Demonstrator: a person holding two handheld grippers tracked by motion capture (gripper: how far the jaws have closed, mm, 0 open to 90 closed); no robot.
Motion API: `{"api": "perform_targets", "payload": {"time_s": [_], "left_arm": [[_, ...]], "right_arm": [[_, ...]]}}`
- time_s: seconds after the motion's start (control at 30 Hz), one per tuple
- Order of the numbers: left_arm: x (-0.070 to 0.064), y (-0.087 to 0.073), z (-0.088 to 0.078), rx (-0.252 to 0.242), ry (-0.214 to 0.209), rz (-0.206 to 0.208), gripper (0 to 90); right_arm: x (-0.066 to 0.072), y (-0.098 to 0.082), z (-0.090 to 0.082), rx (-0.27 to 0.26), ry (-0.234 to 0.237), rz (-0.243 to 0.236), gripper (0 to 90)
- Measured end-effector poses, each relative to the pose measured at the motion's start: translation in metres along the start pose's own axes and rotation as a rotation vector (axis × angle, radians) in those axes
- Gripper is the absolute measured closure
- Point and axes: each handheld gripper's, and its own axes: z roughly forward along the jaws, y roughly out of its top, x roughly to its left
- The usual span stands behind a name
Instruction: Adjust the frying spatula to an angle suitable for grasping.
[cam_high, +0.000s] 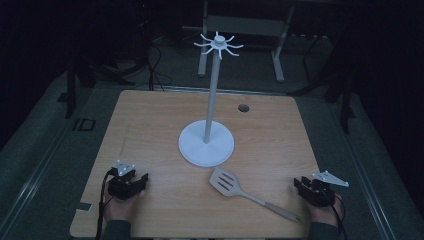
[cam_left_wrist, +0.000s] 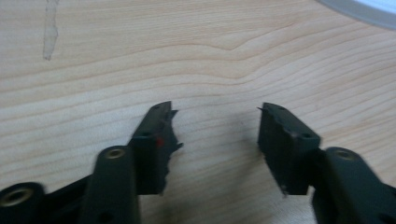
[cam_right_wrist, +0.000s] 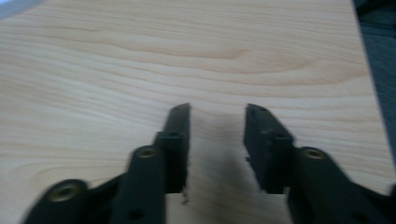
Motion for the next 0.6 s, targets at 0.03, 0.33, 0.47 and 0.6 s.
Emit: {"api": "perform_targets", "payload": {"time_s": [0.03,0.33,0.47,0.6], "left_arm": [[0.0,0.0,0.0,-0.001,-0.006,-0.001,47.9],[-0.005,0.0,-0.001,-0.021,-0.022,0.031,47.9],[-0.006,-0.001,-0.002,-0.024,-0.022,0.033,47.7],[-0.006,-0.001,-0.003,-0.027,-0.024,0.031,47.5]], "right_arm": [[0.002,0.0,-0.001,-0.001,0.026,-0.01,74.7],[0.029,0.005,-0.012,0.004,0.214,-0.107,90.0],[0.05,0.004,-0.021,-0.007,0.269,-0.168,90.0],[0.065,-0.002,-0.03,-0.019,0.309,-0.199,90.0]]}}
